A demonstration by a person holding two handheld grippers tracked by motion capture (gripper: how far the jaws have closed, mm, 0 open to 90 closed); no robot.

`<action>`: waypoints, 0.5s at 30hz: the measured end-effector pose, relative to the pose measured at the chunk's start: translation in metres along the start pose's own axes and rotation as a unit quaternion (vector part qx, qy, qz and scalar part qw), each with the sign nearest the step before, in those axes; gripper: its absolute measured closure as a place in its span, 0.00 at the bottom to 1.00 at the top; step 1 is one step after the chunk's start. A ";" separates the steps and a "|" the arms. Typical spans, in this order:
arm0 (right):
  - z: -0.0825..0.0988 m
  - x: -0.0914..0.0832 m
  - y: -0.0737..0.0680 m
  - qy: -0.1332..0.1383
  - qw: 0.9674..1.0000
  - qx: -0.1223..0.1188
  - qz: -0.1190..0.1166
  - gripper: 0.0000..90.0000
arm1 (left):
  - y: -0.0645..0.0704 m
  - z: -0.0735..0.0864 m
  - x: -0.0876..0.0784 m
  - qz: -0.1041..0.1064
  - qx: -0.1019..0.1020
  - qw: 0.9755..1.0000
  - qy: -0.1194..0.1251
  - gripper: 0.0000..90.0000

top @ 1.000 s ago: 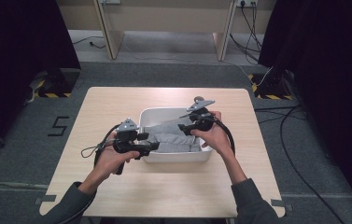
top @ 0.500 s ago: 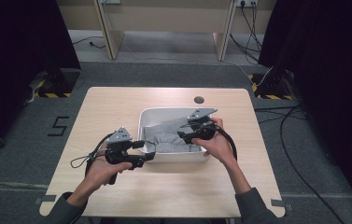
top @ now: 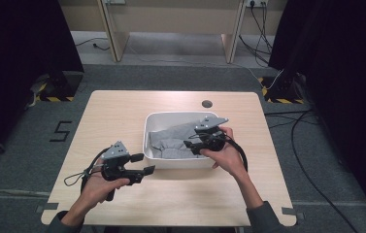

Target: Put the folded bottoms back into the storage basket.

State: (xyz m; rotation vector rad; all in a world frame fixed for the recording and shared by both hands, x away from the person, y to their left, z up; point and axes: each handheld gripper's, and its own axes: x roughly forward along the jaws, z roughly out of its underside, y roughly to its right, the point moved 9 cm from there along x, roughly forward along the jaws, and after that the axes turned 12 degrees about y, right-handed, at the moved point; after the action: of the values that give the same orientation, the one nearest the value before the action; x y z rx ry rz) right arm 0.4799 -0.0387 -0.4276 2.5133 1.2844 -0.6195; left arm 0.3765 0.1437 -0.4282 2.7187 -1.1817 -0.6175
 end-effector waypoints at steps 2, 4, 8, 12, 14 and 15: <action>0.001 -0.002 -0.002 0.001 1.000 0.000 0.000 0.42 | -0.001 0.003 -0.004 -0.001 -0.002 1.000 0.001 0.37; 0.001 -0.003 -0.003 0.003 1.000 0.000 -0.001 0.42 | -0.002 0.004 -0.006 -0.003 -0.005 1.000 0.004 0.37; 0.001 -0.006 -0.005 0.010 1.000 0.002 0.000 0.41 | -0.004 0.010 -0.009 -0.009 -0.002 1.000 0.003 0.37; 0.000 -0.013 -0.008 0.020 1.000 0.005 0.001 0.41 | -0.004 0.018 -0.011 -0.010 -0.006 1.000 0.001 0.36; 0.001 -0.017 -0.010 0.024 1.000 0.004 0.001 0.41 | -0.005 0.020 -0.012 -0.011 -0.008 1.000 0.001 0.36; 0.001 -0.018 -0.010 0.027 1.000 0.003 0.002 0.41 | -0.005 0.021 -0.013 -0.012 -0.008 1.000 0.002 0.36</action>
State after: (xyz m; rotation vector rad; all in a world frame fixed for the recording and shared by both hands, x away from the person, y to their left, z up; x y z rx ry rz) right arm 0.4623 -0.0462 -0.4204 2.5536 1.2961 -0.5589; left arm 0.3636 0.1579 -0.4445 2.7231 -1.1400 -0.6218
